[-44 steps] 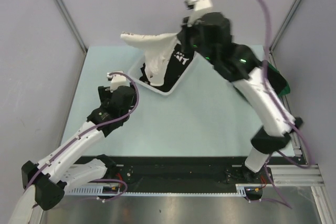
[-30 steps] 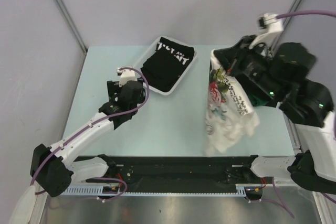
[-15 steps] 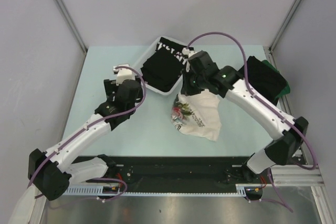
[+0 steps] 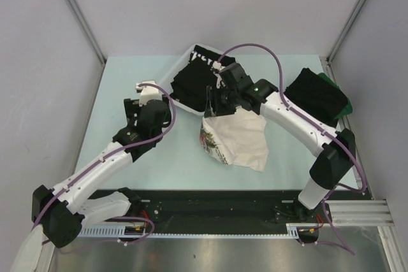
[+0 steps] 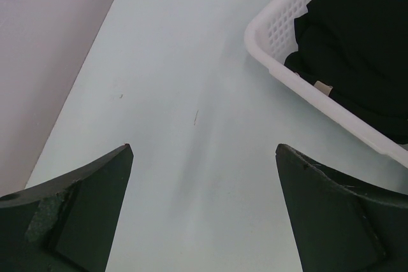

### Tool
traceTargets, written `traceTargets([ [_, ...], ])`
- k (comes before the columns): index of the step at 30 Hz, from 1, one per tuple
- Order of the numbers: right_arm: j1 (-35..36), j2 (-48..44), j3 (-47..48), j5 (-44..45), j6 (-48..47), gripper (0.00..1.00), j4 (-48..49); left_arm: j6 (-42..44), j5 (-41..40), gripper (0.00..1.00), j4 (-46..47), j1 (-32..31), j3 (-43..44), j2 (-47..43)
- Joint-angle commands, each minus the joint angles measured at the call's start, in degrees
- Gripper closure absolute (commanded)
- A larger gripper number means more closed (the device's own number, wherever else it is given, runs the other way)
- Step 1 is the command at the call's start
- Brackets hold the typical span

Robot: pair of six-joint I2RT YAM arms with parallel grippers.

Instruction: Fold and stack the t-shirts

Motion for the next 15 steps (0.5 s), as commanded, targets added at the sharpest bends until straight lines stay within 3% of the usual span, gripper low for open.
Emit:
traceTargets([
  [1, -4.2, 0.5, 2.1, 2.8, -2.0, 0.52, 3.5, 0.8, -0.2, 0.01, 1.3, -0.2, 0.1, -1.5],
  [7, -10.0, 0.5, 2.0, 4.5, -4.1, 0.40, 8.1, 1.1, -1.4, 0.01, 0.3, -0.2, -0.3, -2.6],
  [12, -16.7, -0.5, 2.0, -9.0, 0.0, 0.32, 15.2, 1.9, -1.9, 0.01, 0.3, -0.1, -0.3, -3.1],
  [15, -17.4, 0.0, 2.1, -7.8, 0.0, 0.28, 15.2, 1.9, -1.1, 0.01, 1.0, -0.1, 0.1, -2.4],
])
